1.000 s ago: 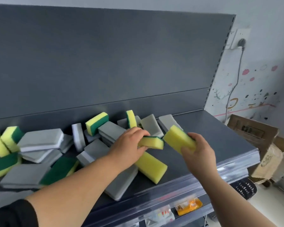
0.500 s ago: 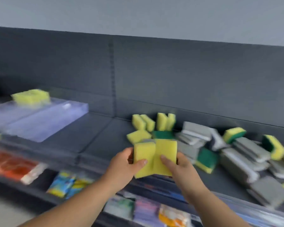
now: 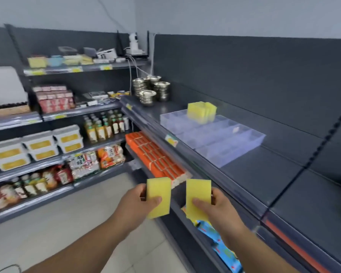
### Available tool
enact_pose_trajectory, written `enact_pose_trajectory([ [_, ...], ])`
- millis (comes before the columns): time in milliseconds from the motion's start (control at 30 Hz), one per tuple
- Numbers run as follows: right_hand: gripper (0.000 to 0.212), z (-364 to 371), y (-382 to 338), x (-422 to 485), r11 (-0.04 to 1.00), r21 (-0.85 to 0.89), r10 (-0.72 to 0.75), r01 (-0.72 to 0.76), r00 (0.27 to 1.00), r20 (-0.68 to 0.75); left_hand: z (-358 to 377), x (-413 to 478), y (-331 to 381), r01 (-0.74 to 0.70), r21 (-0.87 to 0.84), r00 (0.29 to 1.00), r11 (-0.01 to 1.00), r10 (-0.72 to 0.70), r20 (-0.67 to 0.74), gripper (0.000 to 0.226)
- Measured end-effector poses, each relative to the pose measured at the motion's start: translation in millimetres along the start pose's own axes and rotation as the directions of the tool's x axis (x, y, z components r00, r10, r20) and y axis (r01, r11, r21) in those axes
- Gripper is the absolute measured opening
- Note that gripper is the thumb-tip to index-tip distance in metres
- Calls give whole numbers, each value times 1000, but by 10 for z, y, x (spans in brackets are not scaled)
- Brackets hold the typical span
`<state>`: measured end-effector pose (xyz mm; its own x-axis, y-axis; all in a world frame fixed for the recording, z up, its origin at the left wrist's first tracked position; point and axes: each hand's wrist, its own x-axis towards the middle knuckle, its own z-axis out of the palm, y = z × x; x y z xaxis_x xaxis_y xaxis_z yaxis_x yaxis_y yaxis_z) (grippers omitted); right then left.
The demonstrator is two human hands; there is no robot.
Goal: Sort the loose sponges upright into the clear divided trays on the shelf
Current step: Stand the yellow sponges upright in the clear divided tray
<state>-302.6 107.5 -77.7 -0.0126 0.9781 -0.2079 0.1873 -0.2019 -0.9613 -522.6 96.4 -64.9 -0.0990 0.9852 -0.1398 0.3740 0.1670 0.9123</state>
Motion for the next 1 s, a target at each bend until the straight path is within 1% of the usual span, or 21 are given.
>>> enact_pose_trajectory([
  [67,34,159,-52,272,1000,20,-12,11,999,39,-119,202,-23,19,-13,1000,1000,-19,-24,27],
  [167,34,311,-175,746,998,57,-40,37,998,54,-251,613,8,21,-18,998,1000,-22,-55,32],
  [300,37,318,-448,1449,991,97,-91,87,995,42,-309,1314,204,3,-20,997,1000,-5,-76,36],
  [400,33,244,-714,1946,987,108,-122,119,992,27,-289,1858,454,-38,-56,997,998,34,-67,38],
  [567,24,92,-1053,2658,985,112,-122,132,988,-95,-218,2685,747,-98,-73,994,993,95,-55,41],
  [667,12,-16,-1200,2938,989,116,-71,91,984,-165,-180,3208,899,-141,-97,989,985,136,-48,38],
  [733,19,-72,-1268,3104,995,47,-79,92,971,-224,-156,3595,1014,-181,-130,983,975,178,-37,34],
  [767,21,-99,-1302,3188,995,7,-95,100,961,-260,-143,3798,1070,-206,-128,978,970,204,-28,31],
  [833,15,-122,-1357,3389,989,-95,-140,115,929,-341,-114,4213,1158,-258,-108,966,960,259,-1,26],
  [900,10,-128,-1384,3628,979,-183,-164,92,888,-430,-83,4629,1213,-288,-120,955,950,295,44,27],
  [933,10,-117,-1402,3739,978,-197,-159,72,867,-472,-67,4825,1240,-297,-132,948,946,308,77,29],
  [1000,20,-58,-1437,3963,981,-184,-148,53,822,-551,-37,5194,1277,-305,-167,928,938,332,171,33],
])
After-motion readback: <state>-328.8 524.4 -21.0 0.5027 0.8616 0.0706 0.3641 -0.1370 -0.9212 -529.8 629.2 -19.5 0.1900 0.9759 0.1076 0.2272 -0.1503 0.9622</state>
